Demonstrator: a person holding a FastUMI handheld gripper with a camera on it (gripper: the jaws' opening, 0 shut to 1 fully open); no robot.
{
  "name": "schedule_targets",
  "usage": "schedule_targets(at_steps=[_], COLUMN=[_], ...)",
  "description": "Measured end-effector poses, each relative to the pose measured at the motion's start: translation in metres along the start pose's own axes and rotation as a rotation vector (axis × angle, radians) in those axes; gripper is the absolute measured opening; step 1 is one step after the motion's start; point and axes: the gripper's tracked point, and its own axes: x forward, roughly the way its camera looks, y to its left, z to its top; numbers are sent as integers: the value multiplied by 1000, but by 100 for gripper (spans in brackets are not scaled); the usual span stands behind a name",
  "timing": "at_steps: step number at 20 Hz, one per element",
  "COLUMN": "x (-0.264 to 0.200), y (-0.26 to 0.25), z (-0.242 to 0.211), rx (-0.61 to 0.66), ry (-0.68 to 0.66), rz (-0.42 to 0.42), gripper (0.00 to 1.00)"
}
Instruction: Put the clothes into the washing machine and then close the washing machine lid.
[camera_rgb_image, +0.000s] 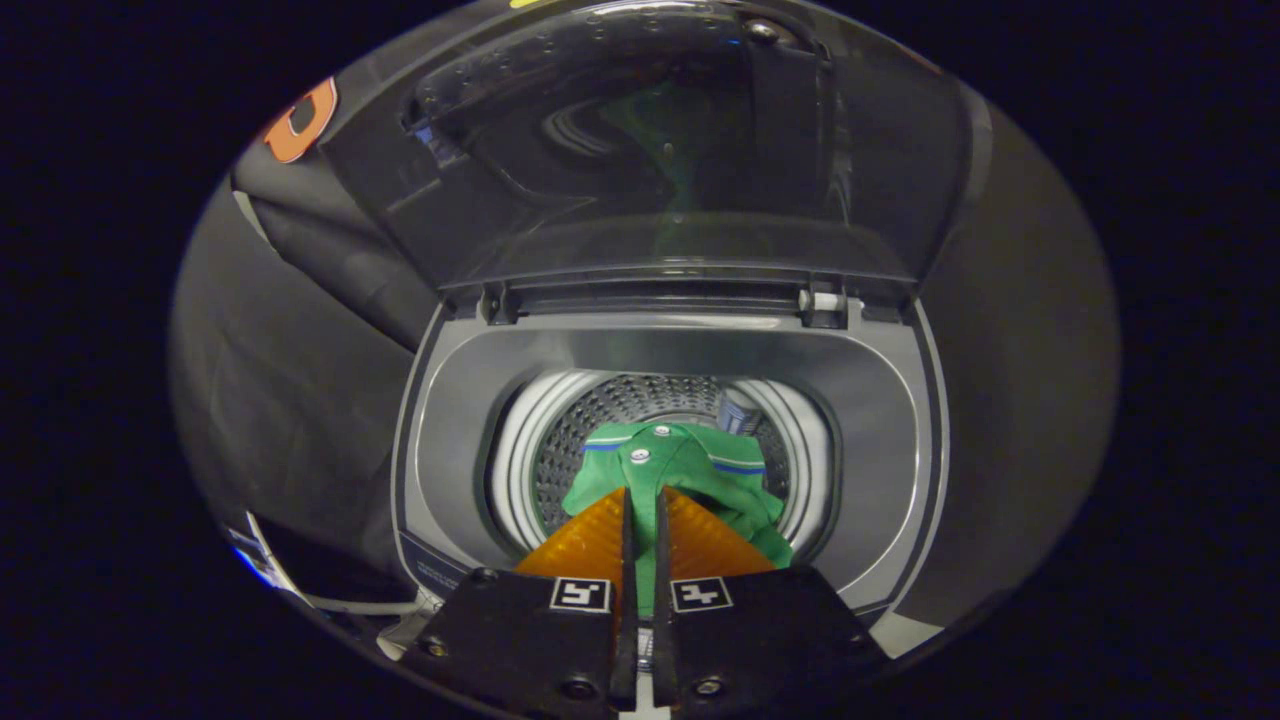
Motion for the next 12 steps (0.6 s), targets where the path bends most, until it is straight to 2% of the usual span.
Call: schedule_targets(at_steps=[1,2,7,12], x=[0,-2,-17,-32], y=[-3,-4,-9,-11], z=[2,4,-1,-5], rx=[1,-1,8,14], ry=[-13,-32,-82,-99], rz=[-13,-20,-50,-46], gripper=[14,14,98,98])
